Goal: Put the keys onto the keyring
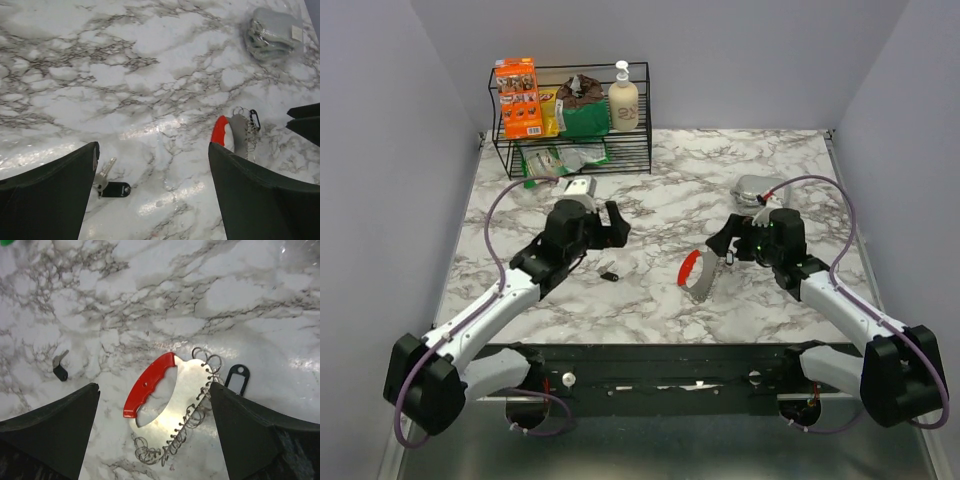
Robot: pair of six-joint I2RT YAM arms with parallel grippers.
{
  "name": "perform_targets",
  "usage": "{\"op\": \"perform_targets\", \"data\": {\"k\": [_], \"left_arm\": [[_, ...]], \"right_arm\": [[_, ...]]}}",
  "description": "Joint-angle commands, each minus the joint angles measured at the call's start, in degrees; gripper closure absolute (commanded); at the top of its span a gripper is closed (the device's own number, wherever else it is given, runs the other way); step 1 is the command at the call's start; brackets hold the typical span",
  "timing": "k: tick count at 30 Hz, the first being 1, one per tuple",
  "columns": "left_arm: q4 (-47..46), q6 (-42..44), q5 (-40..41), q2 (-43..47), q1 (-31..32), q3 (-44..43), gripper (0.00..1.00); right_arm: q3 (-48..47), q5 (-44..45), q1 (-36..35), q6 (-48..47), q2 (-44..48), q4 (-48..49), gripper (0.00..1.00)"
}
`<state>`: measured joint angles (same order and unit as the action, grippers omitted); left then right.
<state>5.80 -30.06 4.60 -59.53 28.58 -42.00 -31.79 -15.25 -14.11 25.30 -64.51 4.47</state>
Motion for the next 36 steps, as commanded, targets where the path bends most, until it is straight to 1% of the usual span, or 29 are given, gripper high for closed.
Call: {"op": "perform_targets", "data": {"k": [1, 2, 3, 5, 6, 8, 10, 15, 20, 23, 24, 25, 27, 31, 33, 36], "left_arm": [[-0.01, 0.18, 5.22, -8.57, 8.49, -6.76, 0.01], [0.43, 0.18, 6.55, -10.41, 12.69, -8.0, 0.01], [0.7, 0.09, 7.52, -13.91, 15.08, -9.14, 0.01], [0.35, -0.61, 8.05, -17.1, 18.69, -12.04, 0.01], [0.44, -0.52, 8.66, -19.81, 22.1, -12.92, 0.01], [1.31, -0.7, 10.94, -22.46, 24.32, -16.0, 0.01], [2.46, -1.57, 10.17, -25.98, 25.73, -18.11, 0.01], [2.72, -2.45, 9.73, -30.64, 27.58, -20.32, 0.01], [2.72, -2.89, 9.11, -32.58, 28.29, -21.02, 0.02], [-0.7, -3.24, 6.3, -33.28, 28.37, -19.62, 0.07], [-1.4, -3.25, 5.51, -34.16, 28.38, -19.61, 0.12], [-1.15, -3.33, 5.42, -34.6, 28.38, -19.96, 0.14], [-0.97, -3.68, 5.24, -35.65, 28.38, -20.23, 0.16], [-2.37, -4.3, 2.96, -37.06, 28.55, -20.23, 0.21], [-3.69, -4.3, 1.12, -38.2, 28.73, -20.49, 0.26], [-4.04, -4.83, 0.59, -39.69, 29.52, -21.11, 0.29]], "right_arm": [[-0.38, 4.26, -2.59, -0.69, 0.18, -6.14, 0.0], [-0.12, 4.08, -2.68, -0.52, 0.17, -6.23, 0.0], [0.15, 4.0, -2.68, -0.43, 0.0, -6.31, 0.0], [0.15, 3.65, -2.85, 0.01, -0.35, -7.1, 0.0], [0.06, 3.73, -3.03, -0.16, -0.53, -7.28, 0.0], [-0.2, 4.26, -3.03, -0.07, -0.97, -8.42, 0.0], [-0.38, 4.7, -3.03, 0.1, -1.32, -9.13, 0.0], [-0.46, 5.05, -3.2, 0.98, -4.21, -9.39, 0.0], [0.15, 3.38, -3.12, 1.33, -6.94, -8.6, 0.0], [0.68, 2.33, -3.03, 1.68, -8.08, -6.93, 0.0], [0.94, 1.63, -3.12, 1.68, -8.43, -6.84, 0.0], [0.94, 1.36, -3.12, 1.6, -9.05, -6.49, 0.0], [0.68, 0.75, -3.12, 1.42, -9.32, -6.49, 0.0], [0.68, 1.01, -3.12, 2.03, -9.05, -6.93, 0.0], [0.42, 0.75, -3.12, 2.38, -9.49, -7.02, 0.0], [0.24, -0.57, -3.12, 2.47, -9.93, -6.93, 0.0]]}}
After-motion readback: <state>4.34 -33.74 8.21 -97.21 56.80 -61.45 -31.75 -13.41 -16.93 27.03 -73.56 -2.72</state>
